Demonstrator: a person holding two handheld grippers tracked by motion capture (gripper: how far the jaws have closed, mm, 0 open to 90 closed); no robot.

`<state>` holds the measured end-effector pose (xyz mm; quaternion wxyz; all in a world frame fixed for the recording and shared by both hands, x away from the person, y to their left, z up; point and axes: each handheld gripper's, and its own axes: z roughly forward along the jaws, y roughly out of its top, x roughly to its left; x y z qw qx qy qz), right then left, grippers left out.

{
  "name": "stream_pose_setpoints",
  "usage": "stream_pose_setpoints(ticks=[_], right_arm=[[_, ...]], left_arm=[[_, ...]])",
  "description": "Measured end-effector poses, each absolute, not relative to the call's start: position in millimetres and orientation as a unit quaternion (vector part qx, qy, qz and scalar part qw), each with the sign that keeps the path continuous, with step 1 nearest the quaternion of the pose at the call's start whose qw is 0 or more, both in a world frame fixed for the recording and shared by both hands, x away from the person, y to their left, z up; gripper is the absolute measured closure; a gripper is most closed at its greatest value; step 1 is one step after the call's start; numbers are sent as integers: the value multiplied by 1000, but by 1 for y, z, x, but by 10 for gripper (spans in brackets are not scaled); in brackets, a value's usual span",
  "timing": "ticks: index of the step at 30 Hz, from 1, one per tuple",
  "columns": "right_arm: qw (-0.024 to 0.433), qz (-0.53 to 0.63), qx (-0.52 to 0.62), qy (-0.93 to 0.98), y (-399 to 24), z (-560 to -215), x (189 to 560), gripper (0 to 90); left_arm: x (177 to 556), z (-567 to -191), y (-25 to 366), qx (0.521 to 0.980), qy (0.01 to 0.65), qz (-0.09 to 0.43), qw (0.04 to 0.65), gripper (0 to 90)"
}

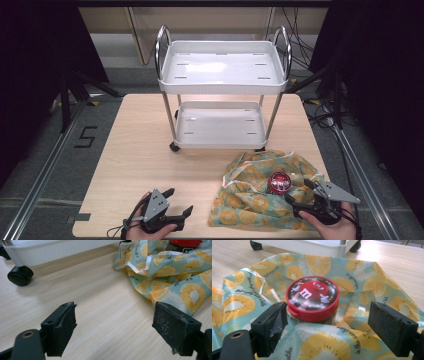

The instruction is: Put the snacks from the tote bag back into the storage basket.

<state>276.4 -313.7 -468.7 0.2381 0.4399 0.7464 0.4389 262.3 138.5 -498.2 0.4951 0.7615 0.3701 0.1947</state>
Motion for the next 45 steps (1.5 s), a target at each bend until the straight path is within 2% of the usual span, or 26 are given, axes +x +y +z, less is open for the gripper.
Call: stream_pose_setpoints(ticks=[4,8,12,15,18,20,21,29,33,42,43,45], right_arm=[[229,439,455,740,-311,-467,274,164],[242,441,434,747,-312,-465,277,163],[228,441,444,746,-309,-462,276,164],[241,439,421,756,-311,-461,281,165],[217,434,442,755,-306,-461,280,167],[223,433,420,766,-307,-462,286,168],[208,429,428,768,-304,-461,287,168],[191,419,419,782,-301,-466,300,170],[181,416,422,785,-299,-470,305,173],[172,409,416,794,-295,-477,314,177],[188,409,400,798,-298,-477,317,178],[176,408,417,793,-295,-478,316,178]], left_arm=[[261,-498,137,760,371,195,497,180],[260,-498,137,759,373,195,497,179],[260,-498,138,761,367,196,498,179],[260,-498,138,760,368,195,499,180],[260,-498,137,759,371,194,498,179],[260,-498,138,763,368,195,494,180],[260,-498,137,764,368,195,493,180],[263,-498,140,775,352,202,485,180],[262,-499,137,764,358,196,500,179],[262,-499,137,764,358,197,500,179],[262,-499,137,764,358,197,500,179],[262,-498,138,766,359,197,497,179]])
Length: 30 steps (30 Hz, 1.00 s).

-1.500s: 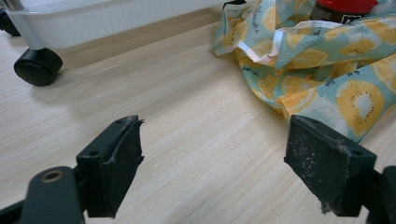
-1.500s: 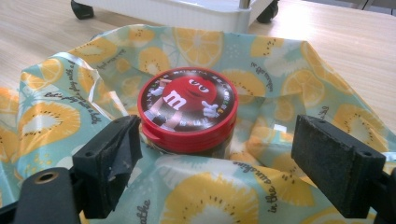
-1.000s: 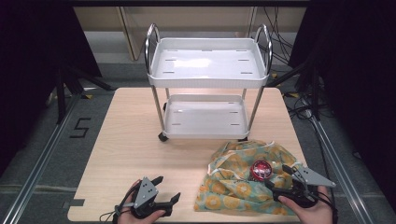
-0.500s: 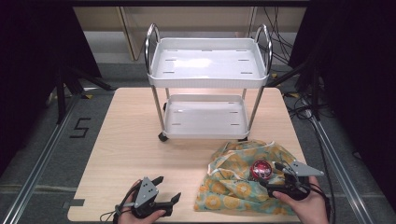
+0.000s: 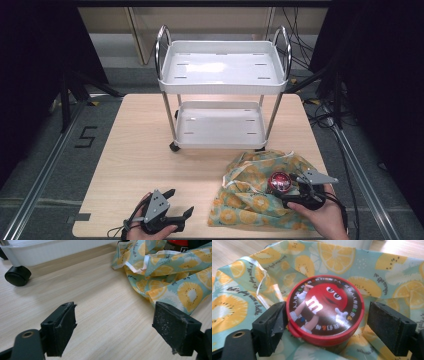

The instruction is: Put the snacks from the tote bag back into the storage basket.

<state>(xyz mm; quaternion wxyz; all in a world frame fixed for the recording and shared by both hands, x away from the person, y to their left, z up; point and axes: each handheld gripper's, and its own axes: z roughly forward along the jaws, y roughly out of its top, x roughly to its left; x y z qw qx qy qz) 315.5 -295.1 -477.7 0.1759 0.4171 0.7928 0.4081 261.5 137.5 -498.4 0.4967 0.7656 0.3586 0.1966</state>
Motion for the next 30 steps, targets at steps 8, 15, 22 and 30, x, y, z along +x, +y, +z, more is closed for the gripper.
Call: stream_pose_setpoints(ticks=[8,15,22,30], right_arm=[[176,402,405,802,-293,-483,321,199],[167,402,412,801,-290,-486,320,224],[177,401,407,801,-287,-488,320,252],[189,402,392,806,-288,-489,321,260]], left_arm=[[262,-499,137,766,358,196,497,179],[261,-499,137,764,366,192,496,179],[261,-499,136,763,363,192,499,179],[260,-498,137,765,363,194,495,179]])
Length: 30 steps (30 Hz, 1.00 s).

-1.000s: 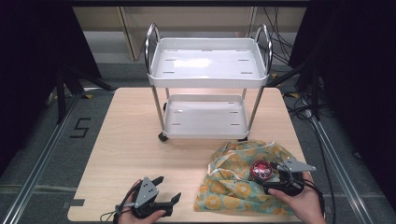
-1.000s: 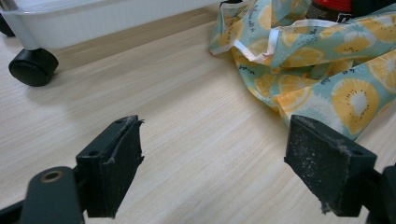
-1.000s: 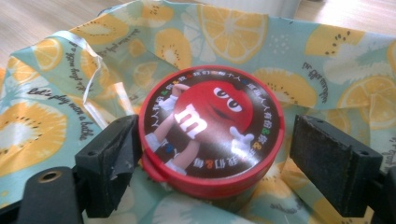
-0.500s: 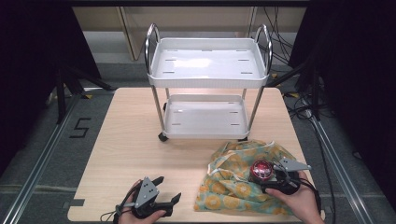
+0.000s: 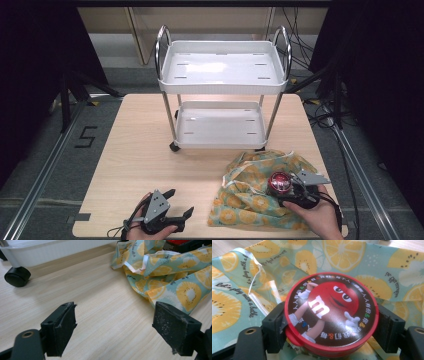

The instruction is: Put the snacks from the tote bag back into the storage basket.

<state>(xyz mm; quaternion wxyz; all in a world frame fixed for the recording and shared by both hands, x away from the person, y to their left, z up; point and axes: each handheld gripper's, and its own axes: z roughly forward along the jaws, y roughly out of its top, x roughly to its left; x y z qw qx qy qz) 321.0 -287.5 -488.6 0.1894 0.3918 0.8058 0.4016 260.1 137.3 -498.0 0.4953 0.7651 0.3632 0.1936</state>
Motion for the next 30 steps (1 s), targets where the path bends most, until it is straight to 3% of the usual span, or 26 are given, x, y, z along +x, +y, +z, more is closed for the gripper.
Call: stream_pose_setpoints(ticks=[19,28,30], right_arm=[[215,415,390,794,-285,-479,315,262],[204,427,410,780,-282,-474,310,262],[220,431,392,782,-284,-472,312,262]], left_arm=[[260,-498,138,764,365,197,494,180],[261,-497,138,766,357,200,496,181],[260,-498,137,761,368,195,498,181]])
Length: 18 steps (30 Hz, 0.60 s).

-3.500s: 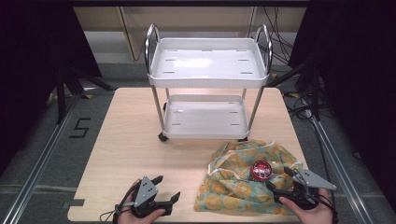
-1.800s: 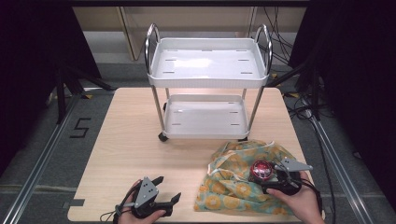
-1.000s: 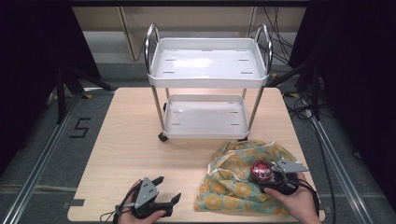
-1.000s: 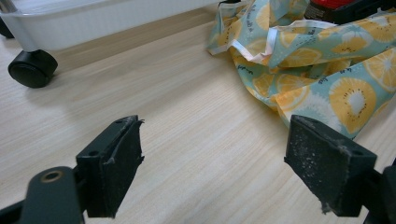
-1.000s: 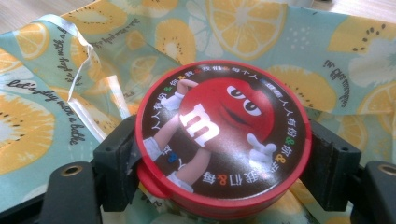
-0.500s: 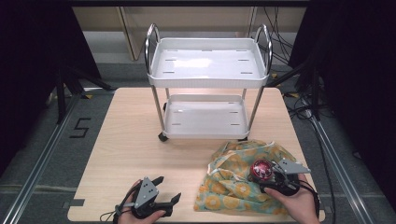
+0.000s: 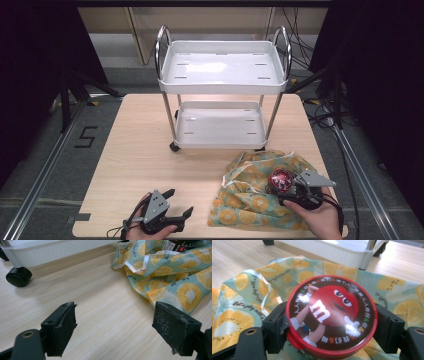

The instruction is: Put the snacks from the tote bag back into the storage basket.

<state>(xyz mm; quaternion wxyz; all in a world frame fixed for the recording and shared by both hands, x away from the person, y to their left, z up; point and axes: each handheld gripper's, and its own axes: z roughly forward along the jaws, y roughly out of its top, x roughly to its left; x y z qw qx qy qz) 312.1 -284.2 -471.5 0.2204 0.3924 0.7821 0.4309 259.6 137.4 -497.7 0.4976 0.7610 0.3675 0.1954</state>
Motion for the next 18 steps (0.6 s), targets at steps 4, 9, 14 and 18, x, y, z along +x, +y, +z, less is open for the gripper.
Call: stream_pose_setpoints(ticks=[4,9,14,18], right_arm=[[211,431,406,778,-282,-470,309,262],[221,431,387,784,-281,-468,311,262],[220,433,396,779,-279,-466,309,262],[223,440,398,774,-278,-464,308,262]], left_arm=[[261,-497,138,766,357,200,495,181],[260,-497,138,765,359,199,496,181],[260,-498,138,761,367,195,497,181],[261,-497,139,769,356,201,492,180]])
